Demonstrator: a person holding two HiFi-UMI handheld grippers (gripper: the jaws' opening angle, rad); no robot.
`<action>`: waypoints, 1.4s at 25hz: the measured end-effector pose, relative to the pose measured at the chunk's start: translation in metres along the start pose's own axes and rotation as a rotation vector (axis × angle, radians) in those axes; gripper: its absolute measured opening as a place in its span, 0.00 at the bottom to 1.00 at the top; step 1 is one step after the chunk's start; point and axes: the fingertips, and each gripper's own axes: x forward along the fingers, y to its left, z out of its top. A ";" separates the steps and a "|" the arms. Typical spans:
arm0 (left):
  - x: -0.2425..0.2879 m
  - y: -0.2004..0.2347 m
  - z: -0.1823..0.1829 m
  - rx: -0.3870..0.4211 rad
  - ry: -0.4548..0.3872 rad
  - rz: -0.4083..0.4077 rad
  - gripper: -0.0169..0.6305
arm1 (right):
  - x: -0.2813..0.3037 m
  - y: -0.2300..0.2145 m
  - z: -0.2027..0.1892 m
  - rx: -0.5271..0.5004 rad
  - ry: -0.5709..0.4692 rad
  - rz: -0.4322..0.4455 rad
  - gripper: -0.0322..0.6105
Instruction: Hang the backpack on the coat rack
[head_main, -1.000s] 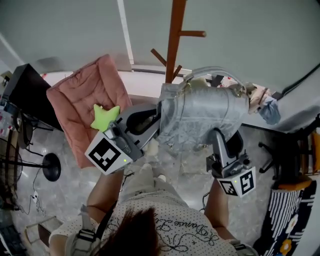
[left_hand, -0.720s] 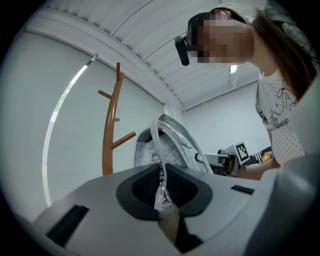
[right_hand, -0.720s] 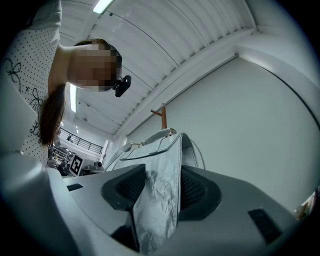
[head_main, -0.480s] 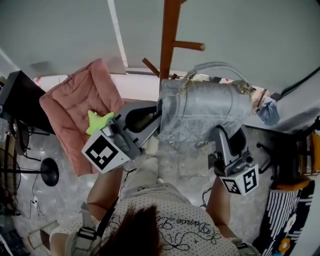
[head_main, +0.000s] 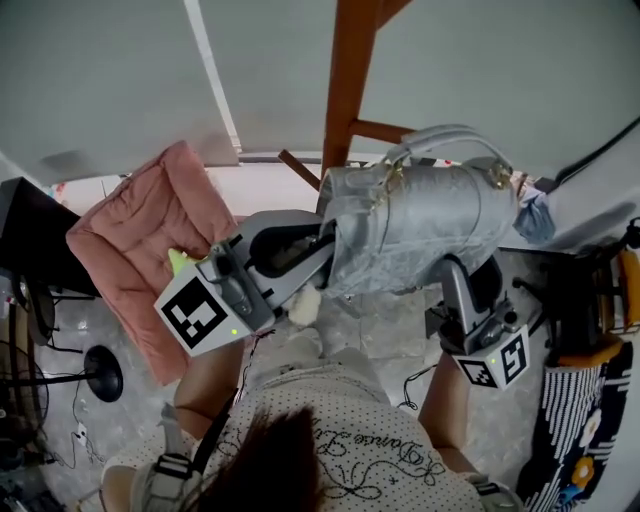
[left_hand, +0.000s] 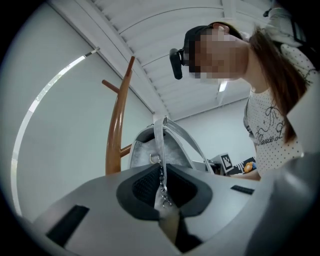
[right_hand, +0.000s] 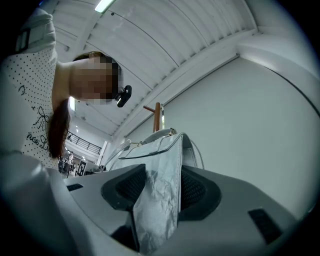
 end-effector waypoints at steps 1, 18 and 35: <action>0.000 0.000 -0.001 0.002 0.002 -0.011 0.08 | 0.000 0.000 -0.001 0.002 -0.003 0.000 0.37; 0.009 0.028 -0.016 0.002 0.075 0.101 0.08 | 0.031 -0.038 -0.032 0.151 0.038 0.109 0.37; -0.003 0.028 -0.042 0.010 0.169 0.178 0.08 | 0.036 -0.041 -0.061 0.177 0.088 0.174 0.37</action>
